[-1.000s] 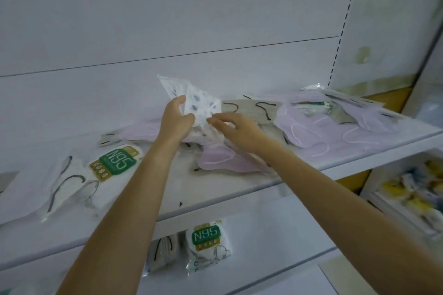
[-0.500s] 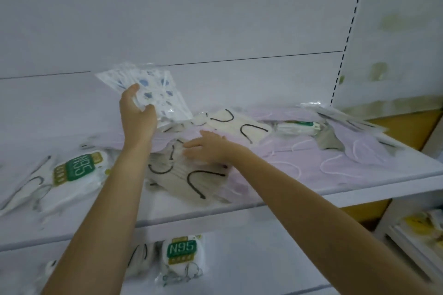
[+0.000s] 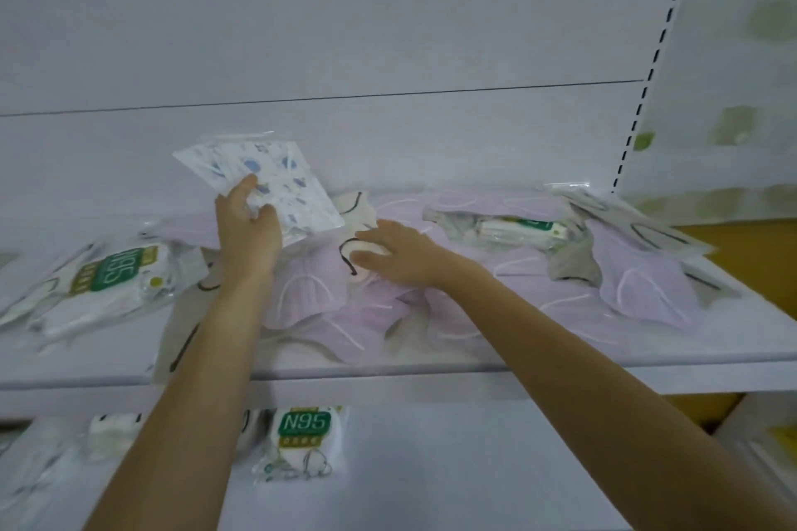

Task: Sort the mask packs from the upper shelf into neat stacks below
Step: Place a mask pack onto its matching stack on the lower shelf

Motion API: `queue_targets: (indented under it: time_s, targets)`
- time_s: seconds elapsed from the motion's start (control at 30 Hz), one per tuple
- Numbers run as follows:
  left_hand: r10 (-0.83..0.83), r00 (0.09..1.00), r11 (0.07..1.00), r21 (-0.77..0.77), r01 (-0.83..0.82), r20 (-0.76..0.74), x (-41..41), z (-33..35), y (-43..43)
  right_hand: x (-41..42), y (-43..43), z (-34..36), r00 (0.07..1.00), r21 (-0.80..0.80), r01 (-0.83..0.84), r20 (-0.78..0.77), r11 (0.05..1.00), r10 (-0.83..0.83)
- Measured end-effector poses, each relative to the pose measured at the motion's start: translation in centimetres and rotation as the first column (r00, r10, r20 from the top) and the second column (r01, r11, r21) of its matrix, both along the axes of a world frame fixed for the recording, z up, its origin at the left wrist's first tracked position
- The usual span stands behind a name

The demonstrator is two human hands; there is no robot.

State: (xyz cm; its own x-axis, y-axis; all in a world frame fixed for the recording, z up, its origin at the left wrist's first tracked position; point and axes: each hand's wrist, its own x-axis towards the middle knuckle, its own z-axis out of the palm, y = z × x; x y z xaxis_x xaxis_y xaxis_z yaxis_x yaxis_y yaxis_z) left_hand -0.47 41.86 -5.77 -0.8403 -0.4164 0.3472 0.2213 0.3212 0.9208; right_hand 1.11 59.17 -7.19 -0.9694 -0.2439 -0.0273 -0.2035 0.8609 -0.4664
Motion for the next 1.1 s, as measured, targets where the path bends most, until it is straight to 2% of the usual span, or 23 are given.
queue_targets:
  time_s: [0.07,0.13,0.27,0.37,0.43,0.6,0.67,0.77,0.83,0.97,1.1]
  targets:
    - [-0.01,1.0,1.0,-0.018,0.011,0.017,0.1,0.0,0.6,1.0,2.1,0.2,0.992,0.114,0.103,-0.086,0.988,-0.094]
    - [-0.026,0.999,0.999,-0.027,0.027,0.034,-0.1,-0.1,0.9,2.0,4.9,0.5,0.978,0.222,0.205,-0.09,0.953,-0.19]
    - [-0.077,0.996,0.996,-0.031,0.078,0.032,-0.7,0.1,2.0,3.3,12.3,1.8,0.886,0.227,0.462,-0.166,0.857,-0.433]
    - [-0.128,0.991,0.991,-0.045,0.129,0.025,-1.1,0.4,3.2,3.3,18.1,1.7,0.79,0.203,0.603,-0.016,0.771,-0.613]
    - [-0.163,0.986,0.986,-0.036,0.164,0.02,-1.3,0.5,4.3,3.1,19.4,0.6,0.797,0.226,0.572,0.074,0.789,-0.599]
    - [-0.232,0.973,0.972,-0.029,0.232,0.013,-1.5,0.8,8.0,2.2,14.4,-1.6,0.842,0.203,0.519,0.049,0.83,-0.538]
    - [-0.257,0.966,0.966,-0.042,0.257,0.011,-1.4,0.8,9.4,1.3,12.5,-1.9,0.876,0.155,0.473,0.018,0.867,-0.481]
    - [-0.269,0.963,0.961,-0.064,0.269,0.009,-1.5,0.6,10.1,0.9,11.7,-1.7,0.933,-0.007,0.358,-0.041,0.934,-0.358]
    - [-0.27,0.963,0.962,-0.046,0.27,0.005,-1.6,0.4,9.9,1.4,12.7,-1.2,0.953,-0.058,0.299,-0.025,0.953,-0.301]
    - [-0.231,0.973,0.973,-0.006,0.231,-0.002,-1.1,0.3,9.2,2.4,17.5,-1.6,0.902,-0.011,0.43,0.037,0.903,-0.429]
    - [-0.22,0.975,0.975,0.002,0.22,-0.013,0.4,-0.1,9.8,3.6,20.1,-2.1,0.895,0.1,0.442,0.022,0.891,-0.446]
